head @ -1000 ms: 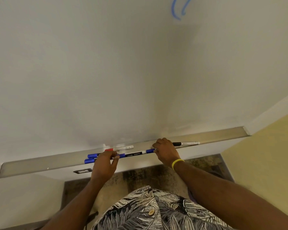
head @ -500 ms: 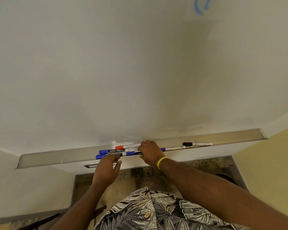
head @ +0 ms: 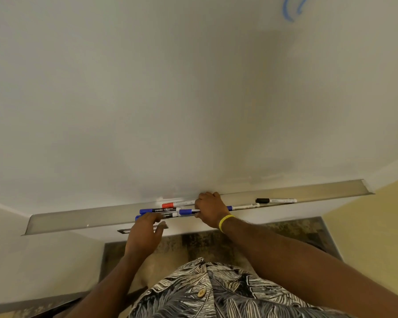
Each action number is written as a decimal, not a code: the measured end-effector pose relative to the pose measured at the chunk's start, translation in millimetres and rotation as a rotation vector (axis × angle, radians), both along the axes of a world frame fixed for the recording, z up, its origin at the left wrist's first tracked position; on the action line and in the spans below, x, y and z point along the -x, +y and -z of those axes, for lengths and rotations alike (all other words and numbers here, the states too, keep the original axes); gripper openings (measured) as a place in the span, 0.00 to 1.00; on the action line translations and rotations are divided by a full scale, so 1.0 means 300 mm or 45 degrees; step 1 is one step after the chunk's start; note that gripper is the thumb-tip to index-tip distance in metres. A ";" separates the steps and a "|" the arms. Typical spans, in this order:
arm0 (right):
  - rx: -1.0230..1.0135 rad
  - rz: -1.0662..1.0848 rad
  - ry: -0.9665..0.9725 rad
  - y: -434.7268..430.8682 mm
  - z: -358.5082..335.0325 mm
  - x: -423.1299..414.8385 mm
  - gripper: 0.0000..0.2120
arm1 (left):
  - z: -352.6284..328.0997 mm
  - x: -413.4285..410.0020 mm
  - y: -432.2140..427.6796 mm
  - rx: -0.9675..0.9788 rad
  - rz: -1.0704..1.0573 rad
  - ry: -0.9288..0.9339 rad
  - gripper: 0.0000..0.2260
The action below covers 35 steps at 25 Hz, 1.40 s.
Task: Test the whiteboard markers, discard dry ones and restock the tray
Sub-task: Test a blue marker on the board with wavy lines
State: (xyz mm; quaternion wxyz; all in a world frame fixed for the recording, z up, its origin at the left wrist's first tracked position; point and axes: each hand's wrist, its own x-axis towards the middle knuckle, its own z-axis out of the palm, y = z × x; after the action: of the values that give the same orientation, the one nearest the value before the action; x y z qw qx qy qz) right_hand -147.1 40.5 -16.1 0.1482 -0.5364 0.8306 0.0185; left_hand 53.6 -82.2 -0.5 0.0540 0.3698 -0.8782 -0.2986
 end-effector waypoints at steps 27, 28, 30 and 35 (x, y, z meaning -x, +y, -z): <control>0.001 0.032 -0.172 0.441 -0.074 -0.077 0.18 | 0.009 0.213 0.347 -0.002 0.891 -0.363 0.13; -0.003 0.035 -0.168 0.442 -0.081 -0.073 0.19 | 0.009 0.216 0.349 -0.004 0.890 -0.361 0.12; -0.018 0.042 -0.165 0.440 -0.091 -0.064 0.19 | 0.006 0.225 0.346 -0.001 0.891 -0.357 0.12; -0.060 0.062 -0.157 0.436 -0.113 -0.042 0.19 | 0.008 0.258 0.342 0.014 0.889 -0.351 0.12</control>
State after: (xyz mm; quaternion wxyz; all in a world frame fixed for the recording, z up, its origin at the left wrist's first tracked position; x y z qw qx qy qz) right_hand -134.6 171.2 17.9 0.2120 -0.5126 0.8320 0.0014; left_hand -23.9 20.4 -3.0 -0.1680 0.0845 -0.9519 -0.2418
